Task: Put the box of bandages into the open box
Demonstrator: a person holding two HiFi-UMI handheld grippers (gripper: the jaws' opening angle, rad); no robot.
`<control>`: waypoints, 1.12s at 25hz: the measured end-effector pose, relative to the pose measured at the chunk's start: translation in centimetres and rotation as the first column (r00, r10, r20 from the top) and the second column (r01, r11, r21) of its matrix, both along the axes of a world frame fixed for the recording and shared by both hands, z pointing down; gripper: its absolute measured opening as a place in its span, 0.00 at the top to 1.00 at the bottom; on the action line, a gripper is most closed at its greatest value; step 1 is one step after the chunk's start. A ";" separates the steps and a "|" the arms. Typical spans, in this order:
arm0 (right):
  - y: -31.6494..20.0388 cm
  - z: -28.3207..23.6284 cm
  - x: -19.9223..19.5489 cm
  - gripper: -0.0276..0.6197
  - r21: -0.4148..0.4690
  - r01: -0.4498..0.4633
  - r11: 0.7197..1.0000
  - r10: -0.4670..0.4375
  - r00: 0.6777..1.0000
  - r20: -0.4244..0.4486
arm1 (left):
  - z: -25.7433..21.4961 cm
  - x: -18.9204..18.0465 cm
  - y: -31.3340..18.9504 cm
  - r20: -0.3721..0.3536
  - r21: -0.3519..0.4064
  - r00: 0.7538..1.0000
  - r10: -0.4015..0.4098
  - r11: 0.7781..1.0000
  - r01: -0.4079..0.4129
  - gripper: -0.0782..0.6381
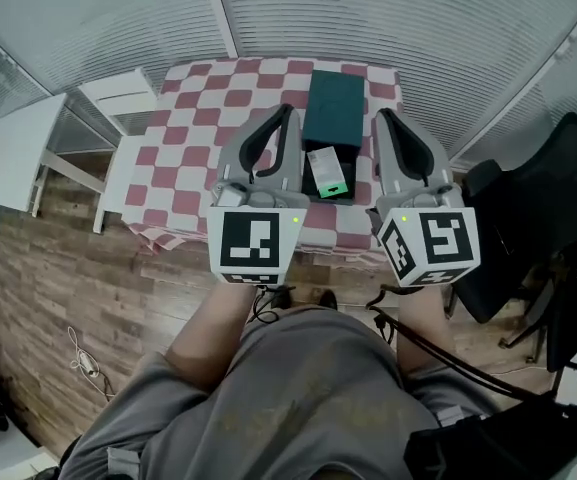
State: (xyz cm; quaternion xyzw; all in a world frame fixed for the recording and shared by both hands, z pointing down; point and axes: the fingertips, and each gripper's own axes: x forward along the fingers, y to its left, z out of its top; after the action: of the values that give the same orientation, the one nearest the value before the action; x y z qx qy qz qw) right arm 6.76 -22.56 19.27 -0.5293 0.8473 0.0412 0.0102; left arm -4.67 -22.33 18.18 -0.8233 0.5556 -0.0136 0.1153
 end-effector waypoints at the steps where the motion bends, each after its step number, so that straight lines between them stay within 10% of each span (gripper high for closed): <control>1: 0.2 -0.1 -0.4 0.92 0.004 -0.006 1.000 0.006 1.000 -0.008 | -0.1 -0.2 0.2 -0.001 0.003 1.000 0.006 1.000 -0.006 0.89; 28: 1.1 0.0 -1.2 0.92 0.019 -0.055 0.998 0.056 0.997 -0.054 | -0.6 -0.3 0.4 -0.018 0.024 0.997 0.069 0.997 -0.068 0.89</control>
State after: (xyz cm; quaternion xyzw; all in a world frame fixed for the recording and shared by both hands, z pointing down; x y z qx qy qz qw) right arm 5.57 -21.41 19.25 -0.5511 0.8320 0.0632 -0.0095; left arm -4.93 -21.90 17.60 -0.8405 0.5283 0.0047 0.1203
